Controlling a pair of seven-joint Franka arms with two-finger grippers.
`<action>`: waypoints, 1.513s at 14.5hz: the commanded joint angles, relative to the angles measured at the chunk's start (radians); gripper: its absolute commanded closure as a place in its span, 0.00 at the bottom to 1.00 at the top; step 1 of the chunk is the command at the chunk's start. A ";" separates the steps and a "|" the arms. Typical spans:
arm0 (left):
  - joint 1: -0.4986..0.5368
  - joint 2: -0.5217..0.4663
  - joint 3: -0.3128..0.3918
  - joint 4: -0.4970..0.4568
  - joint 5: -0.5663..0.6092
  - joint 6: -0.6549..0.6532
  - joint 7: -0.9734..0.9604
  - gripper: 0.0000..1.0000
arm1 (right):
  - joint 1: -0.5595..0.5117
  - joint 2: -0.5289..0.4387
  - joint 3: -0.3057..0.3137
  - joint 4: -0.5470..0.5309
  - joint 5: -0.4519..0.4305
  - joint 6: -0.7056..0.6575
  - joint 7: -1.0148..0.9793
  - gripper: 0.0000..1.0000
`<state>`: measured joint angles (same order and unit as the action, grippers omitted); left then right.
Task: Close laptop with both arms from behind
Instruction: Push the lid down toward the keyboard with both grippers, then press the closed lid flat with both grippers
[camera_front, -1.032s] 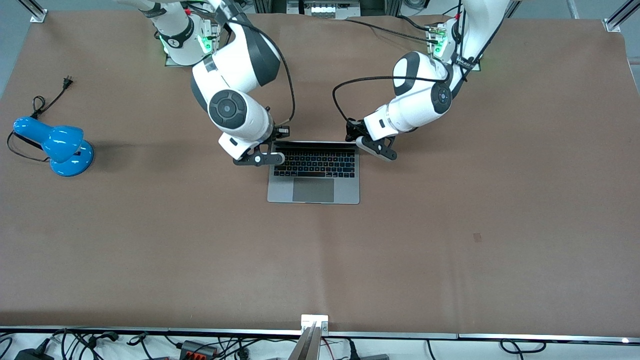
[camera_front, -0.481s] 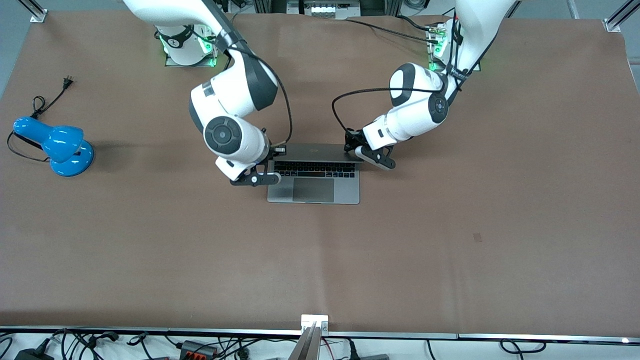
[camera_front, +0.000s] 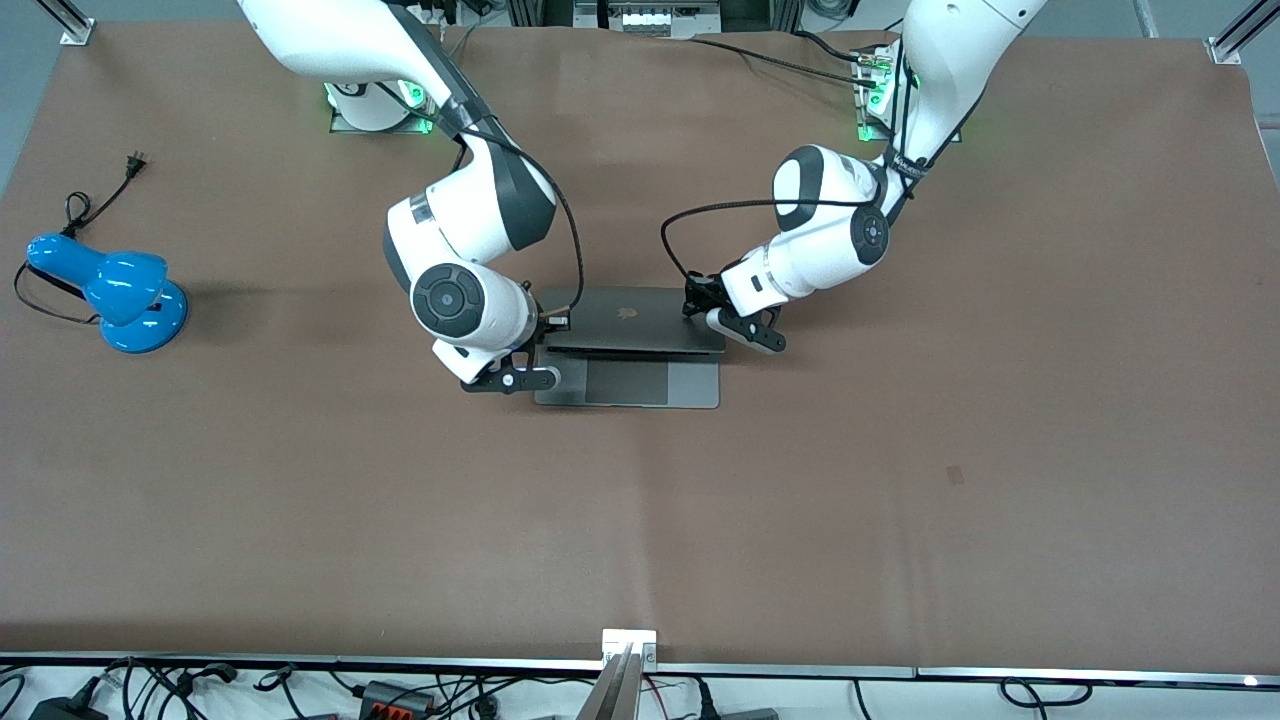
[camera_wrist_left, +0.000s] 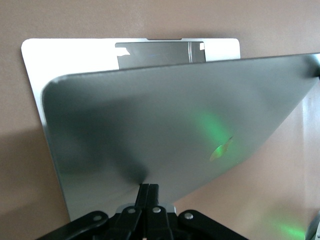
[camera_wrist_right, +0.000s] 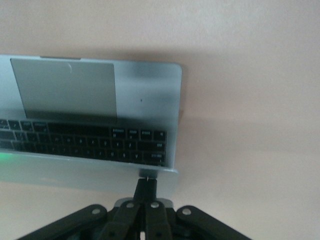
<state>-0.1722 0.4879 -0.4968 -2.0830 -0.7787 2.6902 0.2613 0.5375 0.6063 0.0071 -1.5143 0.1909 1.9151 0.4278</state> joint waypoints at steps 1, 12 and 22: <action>0.000 0.060 0.001 0.043 -0.017 0.016 0.042 0.99 | -0.002 0.043 0.005 0.034 -0.016 0.041 -0.011 1.00; 0.002 0.205 0.004 0.135 -0.017 0.080 0.081 0.99 | 0.010 0.173 0.007 0.109 -0.015 0.128 -0.014 1.00; 0.010 0.205 0.004 0.135 -0.017 0.080 0.116 0.99 | 0.047 0.247 0.008 0.111 -0.016 0.226 -0.007 1.00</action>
<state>-0.1693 0.6797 -0.4890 -1.9633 -0.7787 2.7611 0.3332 0.5793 0.8268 0.0125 -1.4296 0.1801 2.1265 0.4203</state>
